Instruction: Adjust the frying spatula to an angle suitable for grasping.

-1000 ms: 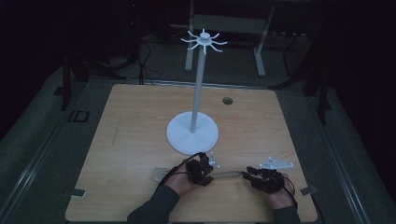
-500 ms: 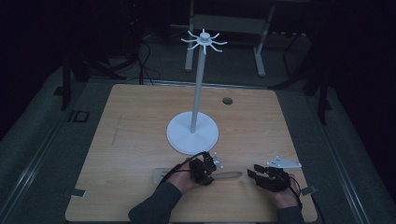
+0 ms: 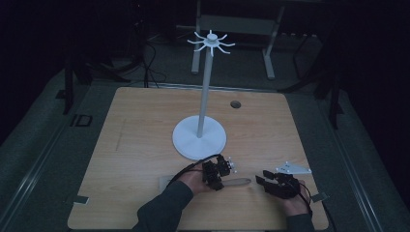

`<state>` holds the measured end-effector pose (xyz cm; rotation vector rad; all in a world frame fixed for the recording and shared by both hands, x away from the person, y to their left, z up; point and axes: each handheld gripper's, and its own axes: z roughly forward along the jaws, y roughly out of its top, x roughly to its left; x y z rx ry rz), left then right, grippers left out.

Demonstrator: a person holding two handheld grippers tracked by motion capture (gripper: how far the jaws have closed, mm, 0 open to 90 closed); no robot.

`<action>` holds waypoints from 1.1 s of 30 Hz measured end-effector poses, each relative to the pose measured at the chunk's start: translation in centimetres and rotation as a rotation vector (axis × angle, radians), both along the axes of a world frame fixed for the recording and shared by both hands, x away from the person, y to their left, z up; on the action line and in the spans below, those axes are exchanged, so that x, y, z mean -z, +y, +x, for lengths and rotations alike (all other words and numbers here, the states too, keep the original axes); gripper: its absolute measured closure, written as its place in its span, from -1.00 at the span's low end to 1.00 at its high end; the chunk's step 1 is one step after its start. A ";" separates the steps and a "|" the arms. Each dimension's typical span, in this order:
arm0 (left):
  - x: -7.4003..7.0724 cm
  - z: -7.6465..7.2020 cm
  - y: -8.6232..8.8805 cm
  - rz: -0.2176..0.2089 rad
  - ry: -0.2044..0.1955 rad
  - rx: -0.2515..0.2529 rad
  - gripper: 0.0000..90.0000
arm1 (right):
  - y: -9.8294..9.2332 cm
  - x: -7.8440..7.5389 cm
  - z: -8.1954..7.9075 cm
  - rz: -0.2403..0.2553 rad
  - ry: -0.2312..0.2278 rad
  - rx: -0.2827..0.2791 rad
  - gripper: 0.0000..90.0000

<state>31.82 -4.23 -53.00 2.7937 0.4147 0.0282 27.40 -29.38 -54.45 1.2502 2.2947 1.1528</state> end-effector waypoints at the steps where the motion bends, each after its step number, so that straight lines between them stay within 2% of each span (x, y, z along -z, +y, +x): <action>1: 0.0 -0.1 -0.1 0.005 -0.010 0.008 0.60 | 0.0 0.0 0.0 0.000 0.001 0.001 0.24; 4: 0.0 -0.2 0.0 0.001 -0.020 0.015 0.62 | 0.0 0.0 0.0 0.001 -0.001 0.003 0.24; 7: 0.0 0.1 0.3 -0.008 -0.023 -0.011 0.64 | -0.1 0.0 -0.1 0.007 -0.003 0.012 0.24; 10: -0.2 0.3 0.9 -0.041 -0.017 -0.036 0.65 | -0.3 0.0 0.0 0.010 -0.004 0.018 0.24; 13: -0.8 0.2 1.5 -0.077 -0.031 -0.058 0.65 | -0.2 0.1 0.0 0.008 0.001 0.015 0.23; 17: -1.9 0.1 2.4 -0.149 -0.055 -0.093 0.65 | 0.4 0.1 0.0 0.002 -0.003 0.004 0.23; 22: -3.1 -0.4 3.4 -0.222 -0.126 -0.142 0.65 | 1.6 -0.3 0.1 0.003 -0.030 -0.018 0.21; 23: -3.1 -0.4 3.4 -0.222 -0.126 -0.142 0.65 | 1.6 -0.3 0.1 0.003 -0.030 -0.018 0.21; 27: -4.1 -1.0 4.3 -0.283 -0.189 -0.190 0.65 | 3.2 -0.7 0.3 0.005 -0.049 -0.053 0.21; 33: -5.6 -1.7 5.2 -0.351 -0.276 -0.261 0.65 | 5.0 -0.9 0.4 0.022 -0.072 -0.086 0.23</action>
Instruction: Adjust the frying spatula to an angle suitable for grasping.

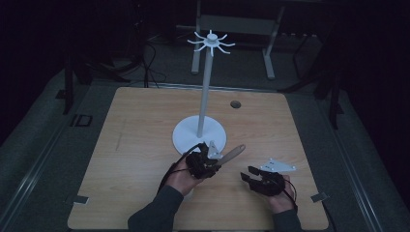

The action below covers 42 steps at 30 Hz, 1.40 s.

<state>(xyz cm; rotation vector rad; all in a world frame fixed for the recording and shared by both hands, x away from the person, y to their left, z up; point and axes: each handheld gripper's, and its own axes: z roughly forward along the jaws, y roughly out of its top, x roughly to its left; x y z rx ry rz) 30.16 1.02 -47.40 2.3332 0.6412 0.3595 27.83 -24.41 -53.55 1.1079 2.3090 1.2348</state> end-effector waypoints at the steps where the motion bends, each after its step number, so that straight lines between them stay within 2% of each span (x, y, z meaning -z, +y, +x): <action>1: 0.0 0.0 0.0 0.000 0.000 0.000 0.65 | 0.0 0.0 0.0 0.000 0.000 0.000 0.23; 2: -0.6 -0.3 0.5 -0.048 -0.028 -0.045 0.65 | 1.3 -0.2 0.1 0.020 -0.014 -0.013 0.26; 6: -1.2 -0.5 0.9 -0.081 -0.051 -0.083 0.65 | 2.6 -0.4 0.4 0.055 -0.016 -0.033 0.31; 8: -1.6 -0.7 1.2 -0.104 -0.078 -0.107 0.65 | 4.1 -0.7 0.5 0.085 -0.022 -0.079 0.37; 12: -2.2 -1.0 1.6 -0.143 -0.126 -0.140 0.65 | 6.1 -1.3 0.7 0.119 -0.038 -0.113 0.39; 16: -2.7 -1.3 1.8 -0.175 -0.160 -0.165 0.65 | 8.1 -1.9 1.0 0.178 -0.044 -0.140 0.39; 20: -3.0 -1.9 2.0 -0.186 -0.189 -0.180 0.65 | 9.6 -2.2 1.3 0.215 -0.061 -0.142 0.36; 23: -3.1 -2.1 2.0 -0.191 -0.209 -0.191 0.65 | 10.2 -2.2 1.7 0.252 -0.053 -0.131 0.37; 26: -3.2 -2.2 2.1 -0.204 -0.222 -0.204 0.65 | 10.6 -2.1 2.0 0.286 -0.037 -0.133 0.47; 31: -3.0 -2.3 1.7 -0.203 -0.251 -0.222 0.65 | 11.0 -2.1 2.1 0.302 -0.035 -0.141 0.69; 39: -2.8 -2.3 1.5 -0.196 -0.275 -0.240 0.63 | 11.1 -2.3 2.1 0.294 -0.036 -0.115 0.72; 42: -2.7 -2.1 1.6 -0.193 -0.271 -0.251 0.61 | 11.1 -2.3 2.0 0.296 -0.037 -0.111 0.74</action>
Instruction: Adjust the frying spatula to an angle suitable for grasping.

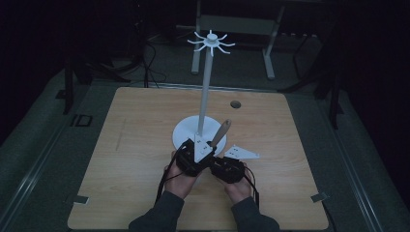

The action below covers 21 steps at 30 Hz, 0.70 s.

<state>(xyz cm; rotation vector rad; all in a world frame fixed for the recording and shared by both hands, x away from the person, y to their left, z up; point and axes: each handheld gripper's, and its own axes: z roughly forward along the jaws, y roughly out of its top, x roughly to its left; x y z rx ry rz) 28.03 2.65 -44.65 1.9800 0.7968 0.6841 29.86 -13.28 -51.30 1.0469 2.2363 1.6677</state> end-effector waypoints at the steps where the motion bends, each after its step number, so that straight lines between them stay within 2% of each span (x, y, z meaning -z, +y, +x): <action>1: 0.0 0.1 0.0 -0.001 0.003 0.000 0.61 | 0.0 0.0 0.0 0.000 0.000 0.001 0.74; 7: 0.2 0.2 0.0 -0.004 0.005 0.000 0.61 | 0.0 0.0 0.0 0.002 0.001 0.001 0.74; 15: 0.1 0.1 0.3 -0.033 0.011 -0.007 0.66 | 0.1 -0.2 0.0 0.002 -0.011 -0.011 0.75; 21: -0.1 0.1 0.6 -0.045 0.008 -0.016 0.66 | -0.1 -0.6 -0.1 -0.024 -0.037 -0.017 0.57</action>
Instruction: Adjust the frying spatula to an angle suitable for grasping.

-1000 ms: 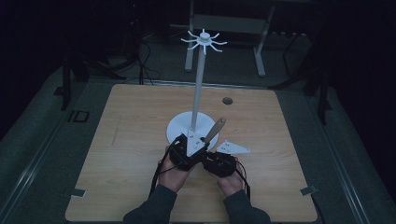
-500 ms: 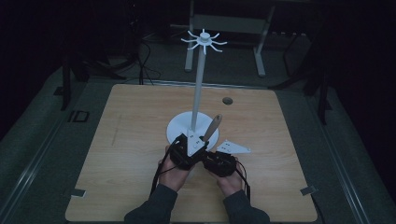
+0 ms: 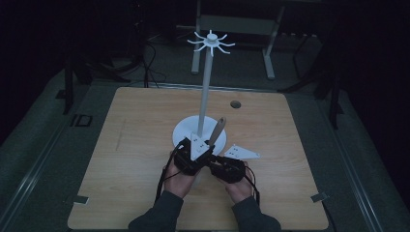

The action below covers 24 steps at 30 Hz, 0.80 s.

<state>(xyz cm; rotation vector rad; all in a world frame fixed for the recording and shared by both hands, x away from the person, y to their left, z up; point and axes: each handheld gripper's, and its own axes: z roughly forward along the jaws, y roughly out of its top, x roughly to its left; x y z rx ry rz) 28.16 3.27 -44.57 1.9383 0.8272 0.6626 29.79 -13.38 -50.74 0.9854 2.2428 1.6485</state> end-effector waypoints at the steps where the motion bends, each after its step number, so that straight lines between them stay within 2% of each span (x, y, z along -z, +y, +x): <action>1: 0.0 0.0 0.1 -0.006 0.000 0.000 0.66 | -0.1 0.0 0.0 -0.004 -0.001 -0.002 0.55; 8: -0.5 0.0 0.8 -0.031 -0.019 -0.023 0.67 | -1.0 -0.3 -0.3 -0.005 -0.014 -0.001 0.37; 12: -0.7 -0.1 1.0 -0.045 -0.036 -0.046 0.67 | -1.7 -0.4 -0.6 -0.021 -0.031 0.012 0.34; 24: -1.7 -0.2 1.3 -0.075 -0.095 -0.110 0.67 | -4.5 0.4 -0.9 -0.056 -0.022 0.052 0.30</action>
